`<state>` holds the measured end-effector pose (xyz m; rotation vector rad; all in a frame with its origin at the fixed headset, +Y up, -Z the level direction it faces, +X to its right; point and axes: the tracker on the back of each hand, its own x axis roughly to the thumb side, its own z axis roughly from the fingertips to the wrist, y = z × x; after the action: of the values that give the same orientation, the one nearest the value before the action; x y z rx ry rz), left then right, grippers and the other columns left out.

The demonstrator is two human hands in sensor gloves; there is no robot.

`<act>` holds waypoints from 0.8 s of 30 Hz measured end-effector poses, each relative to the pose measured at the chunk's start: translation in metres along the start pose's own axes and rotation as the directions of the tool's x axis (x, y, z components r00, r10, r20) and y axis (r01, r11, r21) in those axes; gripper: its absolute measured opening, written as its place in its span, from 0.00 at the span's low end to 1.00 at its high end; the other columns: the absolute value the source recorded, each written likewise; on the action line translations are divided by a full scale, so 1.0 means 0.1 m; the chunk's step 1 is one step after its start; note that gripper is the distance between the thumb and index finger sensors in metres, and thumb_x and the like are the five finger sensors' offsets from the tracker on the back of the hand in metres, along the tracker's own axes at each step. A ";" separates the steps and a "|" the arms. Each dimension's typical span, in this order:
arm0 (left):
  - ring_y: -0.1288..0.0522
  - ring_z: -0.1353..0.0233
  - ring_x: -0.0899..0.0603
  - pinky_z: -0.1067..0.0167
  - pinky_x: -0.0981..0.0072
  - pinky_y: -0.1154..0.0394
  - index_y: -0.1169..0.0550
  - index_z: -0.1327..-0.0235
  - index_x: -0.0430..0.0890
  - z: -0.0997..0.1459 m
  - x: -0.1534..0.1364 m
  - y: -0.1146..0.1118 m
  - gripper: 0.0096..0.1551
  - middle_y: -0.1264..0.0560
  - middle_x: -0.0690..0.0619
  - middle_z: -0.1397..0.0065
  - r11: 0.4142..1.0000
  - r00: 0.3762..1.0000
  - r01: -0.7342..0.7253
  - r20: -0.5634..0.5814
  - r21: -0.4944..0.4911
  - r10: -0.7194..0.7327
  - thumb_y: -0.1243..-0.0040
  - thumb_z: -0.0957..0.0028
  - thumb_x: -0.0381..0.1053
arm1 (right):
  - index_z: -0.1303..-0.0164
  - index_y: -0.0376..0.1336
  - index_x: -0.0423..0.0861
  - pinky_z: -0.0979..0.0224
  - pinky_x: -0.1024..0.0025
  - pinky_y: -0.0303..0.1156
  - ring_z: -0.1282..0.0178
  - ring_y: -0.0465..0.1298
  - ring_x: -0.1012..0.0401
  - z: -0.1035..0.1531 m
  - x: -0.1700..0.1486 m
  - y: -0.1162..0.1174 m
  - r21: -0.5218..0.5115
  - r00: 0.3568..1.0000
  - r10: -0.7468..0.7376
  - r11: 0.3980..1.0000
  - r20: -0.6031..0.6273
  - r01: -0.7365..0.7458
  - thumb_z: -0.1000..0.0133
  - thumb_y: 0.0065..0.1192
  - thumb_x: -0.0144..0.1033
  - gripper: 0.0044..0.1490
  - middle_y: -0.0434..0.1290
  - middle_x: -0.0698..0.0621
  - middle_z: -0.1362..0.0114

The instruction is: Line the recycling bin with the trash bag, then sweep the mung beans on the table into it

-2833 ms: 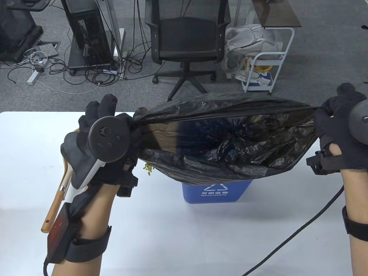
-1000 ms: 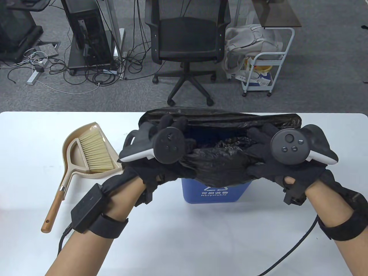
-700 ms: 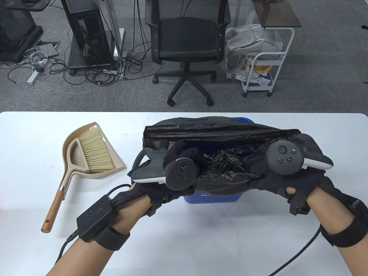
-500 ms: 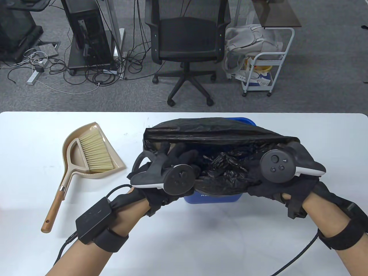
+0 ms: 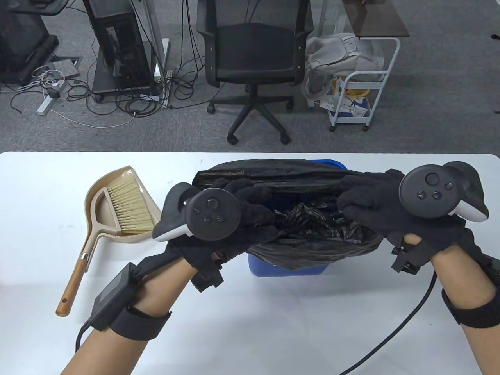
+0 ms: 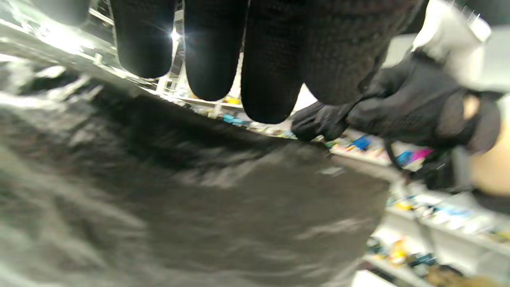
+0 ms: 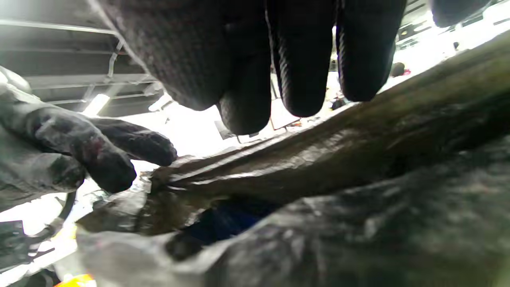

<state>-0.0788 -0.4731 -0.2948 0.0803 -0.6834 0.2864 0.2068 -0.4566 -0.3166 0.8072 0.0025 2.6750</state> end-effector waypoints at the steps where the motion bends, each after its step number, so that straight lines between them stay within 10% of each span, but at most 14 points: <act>1: 0.31 0.23 0.17 0.31 0.13 0.42 0.10 0.44 0.42 -0.05 -0.01 -0.04 0.28 0.23 0.36 0.23 0.999 0.999 0.030 -0.019 -0.044 -0.031 0.26 0.52 0.57 | 0.41 0.79 0.39 0.32 0.19 0.53 0.27 0.71 0.29 -0.06 -0.02 0.07 0.053 1.000 0.018 0.998 -0.026 -0.017 0.45 0.70 0.40 0.27 0.75 0.31 0.27; 5: 0.50 0.19 0.10 0.29 0.11 0.50 0.26 0.18 0.42 -0.34 -0.18 -0.29 0.51 0.42 0.32 0.10 0.937 0.987 -0.009 -0.155 -0.349 -0.048 0.29 0.52 0.66 | 0.33 0.75 0.41 0.32 0.19 0.49 0.24 0.64 0.25 -0.33 -0.18 0.41 0.168 0.987 0.114 0.981 -0.113 -0.094 0.46 0.72 0.43 0.33 0.65 0.29 0.20; 11: 0.70 0.22 0.10 0.29 0.11 0.59 0.49 0.08 0.43 -0.67 -0.47 -0.52 0.67 0.64 0.32 0.09 0.874 0.962 -0.184 -0.264 -0.450 0.067 0.30 0.51 0.68 | 0.11 0.52 0.39 0.30 0.18 0.44 0.21 0.45 0.18 -0.59 -0.39 0.63 0.255 0.956 0.187 0.958 -0.226 -0.127 0.47 0.72 0.51 0.58 0.38 0.24 0.13; 24: 0.79 0.25 0.12 0.29 0.12 0.61 0.43 0.09 0.44 -0.99 -0.39 -1.03 0.65 0.73 0.38 0.12 0.768 0.951 0.107 -0.160 -0.632 -0.265 0.24 0.55 0.65 | 0.11 0.51 0.36 0.29 0.18 0.42 0.24 0.32 0.16 -0.84 -0.57 1.02 0.471 0.936 0.257 0.874 -0.241 -0.119 0.49 0.74 0.51 0.62 0.19 0.25 0.20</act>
<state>-0.0177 -0.5648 -0.3940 -0.5120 -0.4920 -0.1359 0.1733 -0.5630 -0.4072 0.5348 0.6770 3.0070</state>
